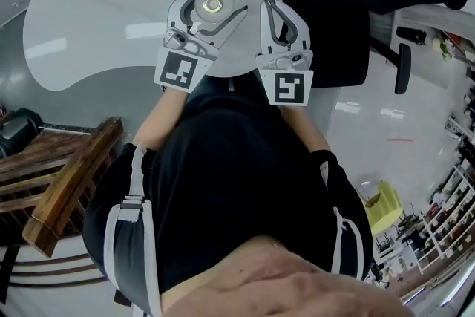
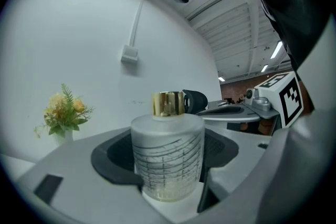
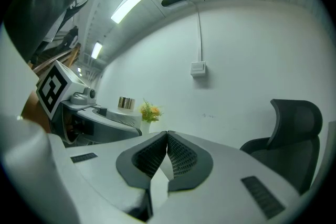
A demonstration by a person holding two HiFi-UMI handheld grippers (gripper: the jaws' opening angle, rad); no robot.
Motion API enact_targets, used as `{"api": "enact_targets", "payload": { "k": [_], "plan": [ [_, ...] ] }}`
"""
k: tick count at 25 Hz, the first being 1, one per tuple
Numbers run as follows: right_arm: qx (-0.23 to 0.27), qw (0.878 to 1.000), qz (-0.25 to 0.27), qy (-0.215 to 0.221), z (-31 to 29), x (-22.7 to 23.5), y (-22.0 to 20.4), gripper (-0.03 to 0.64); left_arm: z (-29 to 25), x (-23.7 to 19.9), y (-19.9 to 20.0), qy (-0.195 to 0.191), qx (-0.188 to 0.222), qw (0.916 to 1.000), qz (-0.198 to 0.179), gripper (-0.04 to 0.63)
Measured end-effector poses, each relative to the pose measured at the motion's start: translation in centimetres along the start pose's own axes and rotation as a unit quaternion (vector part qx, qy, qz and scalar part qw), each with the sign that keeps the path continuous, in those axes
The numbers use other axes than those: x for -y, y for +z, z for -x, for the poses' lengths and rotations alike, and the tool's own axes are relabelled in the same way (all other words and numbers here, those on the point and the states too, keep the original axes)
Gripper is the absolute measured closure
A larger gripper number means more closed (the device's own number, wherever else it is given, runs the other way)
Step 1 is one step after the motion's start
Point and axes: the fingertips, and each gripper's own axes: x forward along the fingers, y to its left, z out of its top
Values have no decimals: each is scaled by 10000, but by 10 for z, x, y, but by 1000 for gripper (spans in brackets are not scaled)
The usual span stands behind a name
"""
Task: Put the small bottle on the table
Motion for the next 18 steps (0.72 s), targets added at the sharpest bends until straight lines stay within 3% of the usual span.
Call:
{"api": "enact_targets", "payload": {
  "k": [18],
  "plan": [
    [-646,9975,-226,-148,-30,5,-85,594,-49,-27,-79,-334,-155,9992,180,259]
  ]
}}
